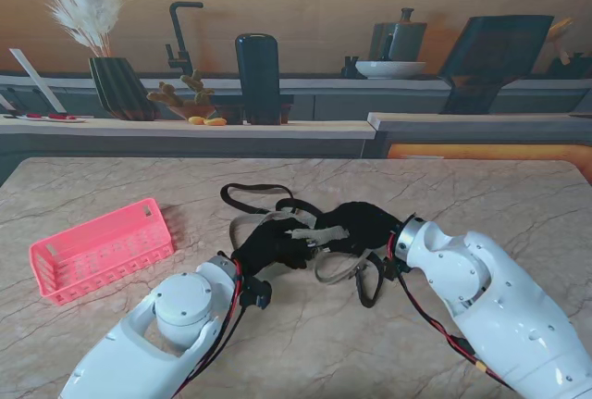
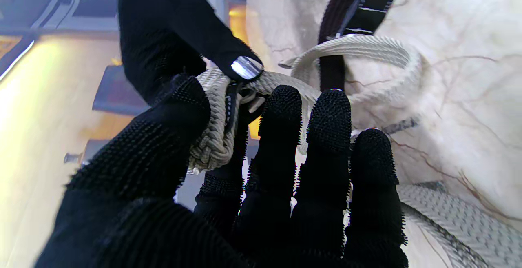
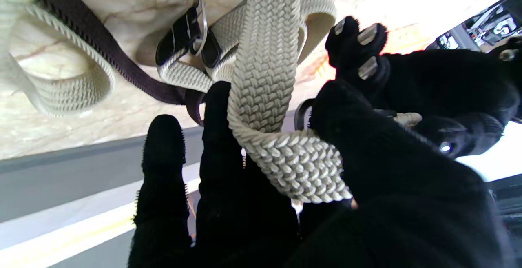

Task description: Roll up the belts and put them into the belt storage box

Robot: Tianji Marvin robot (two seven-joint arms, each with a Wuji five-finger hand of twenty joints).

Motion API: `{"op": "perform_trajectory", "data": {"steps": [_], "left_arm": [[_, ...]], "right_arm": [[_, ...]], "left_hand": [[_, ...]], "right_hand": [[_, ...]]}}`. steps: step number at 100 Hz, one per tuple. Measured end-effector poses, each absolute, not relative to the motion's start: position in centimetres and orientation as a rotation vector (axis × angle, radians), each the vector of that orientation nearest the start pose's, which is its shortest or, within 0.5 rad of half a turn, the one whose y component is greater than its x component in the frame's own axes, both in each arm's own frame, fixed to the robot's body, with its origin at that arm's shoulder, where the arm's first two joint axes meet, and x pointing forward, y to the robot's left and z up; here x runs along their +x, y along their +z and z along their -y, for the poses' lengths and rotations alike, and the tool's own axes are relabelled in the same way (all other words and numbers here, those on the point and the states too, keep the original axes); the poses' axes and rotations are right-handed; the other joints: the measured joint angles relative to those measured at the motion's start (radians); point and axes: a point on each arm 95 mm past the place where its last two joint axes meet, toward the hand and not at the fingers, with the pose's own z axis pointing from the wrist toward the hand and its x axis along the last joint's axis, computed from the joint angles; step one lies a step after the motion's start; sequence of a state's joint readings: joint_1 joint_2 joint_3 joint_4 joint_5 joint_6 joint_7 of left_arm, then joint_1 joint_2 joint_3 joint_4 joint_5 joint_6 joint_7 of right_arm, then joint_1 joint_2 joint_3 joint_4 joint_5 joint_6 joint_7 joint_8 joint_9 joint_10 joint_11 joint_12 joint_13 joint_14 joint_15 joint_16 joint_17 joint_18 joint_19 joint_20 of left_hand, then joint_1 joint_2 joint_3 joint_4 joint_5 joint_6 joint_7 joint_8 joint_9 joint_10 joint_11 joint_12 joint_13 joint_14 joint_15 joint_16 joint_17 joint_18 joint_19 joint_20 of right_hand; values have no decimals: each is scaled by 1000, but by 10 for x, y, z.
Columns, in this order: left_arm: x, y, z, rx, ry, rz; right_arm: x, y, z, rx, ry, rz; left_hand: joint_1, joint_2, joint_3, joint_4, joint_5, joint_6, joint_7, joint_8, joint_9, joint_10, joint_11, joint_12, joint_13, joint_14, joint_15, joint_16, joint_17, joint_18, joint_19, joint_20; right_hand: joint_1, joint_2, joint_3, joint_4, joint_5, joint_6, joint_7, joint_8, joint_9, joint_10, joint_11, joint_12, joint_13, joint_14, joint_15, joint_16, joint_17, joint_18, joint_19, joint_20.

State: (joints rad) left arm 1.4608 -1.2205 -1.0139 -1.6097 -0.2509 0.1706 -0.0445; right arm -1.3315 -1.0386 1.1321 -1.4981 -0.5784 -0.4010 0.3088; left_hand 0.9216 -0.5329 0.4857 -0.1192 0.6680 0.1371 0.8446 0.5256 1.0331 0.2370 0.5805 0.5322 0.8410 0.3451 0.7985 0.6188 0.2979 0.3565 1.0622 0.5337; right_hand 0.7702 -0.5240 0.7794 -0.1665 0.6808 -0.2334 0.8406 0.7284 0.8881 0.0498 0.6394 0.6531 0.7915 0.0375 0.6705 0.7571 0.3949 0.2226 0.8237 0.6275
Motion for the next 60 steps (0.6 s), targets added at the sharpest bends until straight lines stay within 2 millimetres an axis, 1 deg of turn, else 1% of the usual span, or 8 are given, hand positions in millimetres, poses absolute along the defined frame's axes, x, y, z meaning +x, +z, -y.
{"op": "perform_trajectory", "data": {"steps": [15, 30, 32, 39, 44, 47, 53, 60], "left_arm": [[396, -324, 109, -2527, -2069, -1052], [398, -324, 105, -2562, -2045, -1107], [399, -324, 105, -2568, -2043, -1116], [400, -324, 103, -2584, -2035, -1149], [401, -324, 102, -2588, -2029, -1164], [402, -324, 101, -2587, -2027, -1168], [403, -323, 99, -2588, -2025, -1168], [405, -321, 97, -2592, -2026, -1167]], "right_arm": [[437, -285, -23, 1299, 1832, -1976], [439, -280, -25, 1264, 1801, -2028], [439, -279, -25, 1260, 1795, -2040], [439, -278, -26, 1250, 1763, -2092], [439, -277, -27, 1246, 1745, -2124], [439, -276, -28, 1244, 1740, -2135], [439, -276, -28, 1238, 1737, -2143], [440, -275, -29, 1232, 1735, -2148]], "left_hand": [[-36, 35, -57, 3, 5, 1, -53, 14, -29, 16, 0, -13, -25, 9, -13, 1, -14, 4, -9, 0], [-98, 91, -94, 3, 11, 34, -146, 14, -38, 19, -1, -23, -40, 23, -26, 2, -35, 10, -27, -1], [-102, 91, -102, 21, 11, 40, -157, 14, -38, 19, -1, -23, -40, 25, -27, 2, -37, 10, -27, -1], [-129, 102, -125, 21, 26, 52, -180, 17, -39, 34, -6, -23, -51, 34, -31, 2, -46, 12, -30, -1], [-145, 113, -178, 21, 28, 61, -193, 25, -40, 36, -10, -24, -52, 38, -38, 2, -49, 15, -32, -1], [-145, 120, -211, 39, 28, 66, -205, 25, -41, 43, -10, -24, -53, 41, -39, 2, -57, 18, -39, -1], [-148, 126, -248, 39, 28, 67, -220, 25, -49, 45, -19, -26, -65, 49, -42, 2, -62, 21, -42, -1], [-144, 168, -327, 39, 36, 68, -241, 25, -49, 48, -21, -26, -78, 51, -51, 2, -72, 22, -44, -2]], "right_hand": [[0, 0, 1, 0, 0, 2, -1, 11, -12, 5, 11, 11, -5, 2, 0, 0, -12, 0, -12, 8], [0, 0, 1, 0, 0, 2, -10, 27, -12, 9, 12, 22, -10, 3, -9, 0, -13, 0, -16, 10], [0, 0, 1, 0, 0, 2, -10, 28, -12, 10, 12, 22, -10, 3, -9, 0, -13, 0, -20, 10], [0, 0, 1, -1, 0, 2, -10, 34, -13, 10, 12, 24, -11, 3, -13, 0, -14, 0, -28, 10], [0, 0, 1, -1, 0, 2, -11, 37, -13, 11, 12, 25, -11, 4, -16, 0, -17, 0, -28, 10], [0, 0, 1, -1, 0, 2, -11, 38, -13, 11, 12, 26, -11, 4, -23, 0, -22, 0, -30, 10], [0, 0, 1, -1, 0, 2, -11, 38, -13, 12, 12, 34, -11, 5, -24, 0, -24, 0, -36, 10], [0, 0, 1, -1, 0, 2, -11, 39, -13, 12, 12, 35, -11, 6, -24, 0, -24, 0, -39, 10]]}}
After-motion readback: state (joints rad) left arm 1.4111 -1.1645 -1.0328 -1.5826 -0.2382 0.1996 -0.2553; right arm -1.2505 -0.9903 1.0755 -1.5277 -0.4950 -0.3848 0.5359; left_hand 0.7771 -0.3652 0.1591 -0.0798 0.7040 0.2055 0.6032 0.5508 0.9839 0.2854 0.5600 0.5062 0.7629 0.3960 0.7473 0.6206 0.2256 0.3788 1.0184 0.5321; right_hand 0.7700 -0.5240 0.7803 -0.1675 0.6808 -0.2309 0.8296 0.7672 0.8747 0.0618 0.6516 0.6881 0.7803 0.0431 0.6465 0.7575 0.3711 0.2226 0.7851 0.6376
